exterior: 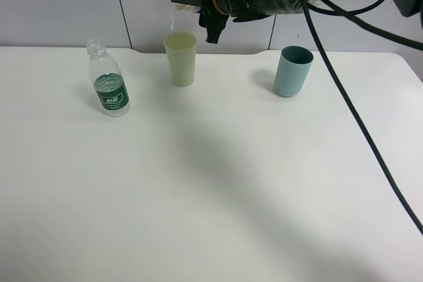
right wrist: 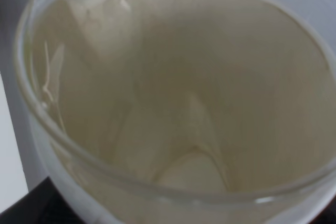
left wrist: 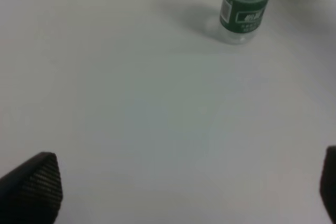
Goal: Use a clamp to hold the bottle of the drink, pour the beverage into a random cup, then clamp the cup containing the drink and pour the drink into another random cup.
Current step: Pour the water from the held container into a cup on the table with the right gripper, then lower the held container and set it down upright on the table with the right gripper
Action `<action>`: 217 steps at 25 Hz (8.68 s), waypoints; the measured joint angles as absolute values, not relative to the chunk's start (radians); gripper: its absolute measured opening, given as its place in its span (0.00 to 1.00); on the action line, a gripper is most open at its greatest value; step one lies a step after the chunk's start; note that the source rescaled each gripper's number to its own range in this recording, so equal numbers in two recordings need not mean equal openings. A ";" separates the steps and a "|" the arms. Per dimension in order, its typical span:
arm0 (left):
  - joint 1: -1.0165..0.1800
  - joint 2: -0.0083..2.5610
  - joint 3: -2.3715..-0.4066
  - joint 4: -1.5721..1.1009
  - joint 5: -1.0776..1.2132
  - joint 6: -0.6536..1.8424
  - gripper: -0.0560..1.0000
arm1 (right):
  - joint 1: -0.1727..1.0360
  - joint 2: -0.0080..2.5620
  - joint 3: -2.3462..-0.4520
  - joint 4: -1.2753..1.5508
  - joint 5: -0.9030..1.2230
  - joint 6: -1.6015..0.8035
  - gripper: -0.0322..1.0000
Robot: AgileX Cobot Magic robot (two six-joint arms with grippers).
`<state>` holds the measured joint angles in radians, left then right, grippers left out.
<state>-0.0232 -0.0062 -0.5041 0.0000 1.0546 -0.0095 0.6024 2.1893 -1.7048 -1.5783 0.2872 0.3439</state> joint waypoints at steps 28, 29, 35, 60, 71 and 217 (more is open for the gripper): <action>-0.023 -0.006 -0.504 0.000 1.055 -0.010 1.00 | 0.610 2.189 -1.705 -1.622 0.333 0.266 0.05; -0.023 -0.006 -0.504 0.000 1.055 -0.010 1.00 | 0.610 2.189 -1.705 -1.629 0.335 0.261 0.05; -0.023 -0.006 -0.504 0.000 1.055 -0.010 1.00 | 0.610 2.189 -1.705 -1.647 0.337 0.238 0.05; -0.023 -0.006 -0.504 0.000 1.055 -0.010 1.00 | 0.610 2.189 -1.705 -1.673 0.337 0.185 0.05; -0.023 -0.006 -0.504 0.000 1.055 -0.010 1.00 | 0.610 2.189 -1.705 -1.679 0.336 0.185 0.05; -0.023 -0.006 -0.504 0.000 1.055 -0.010 1.00 | 0.699 1.995 -0.796 -0.051 -0.812 -0.084 0.05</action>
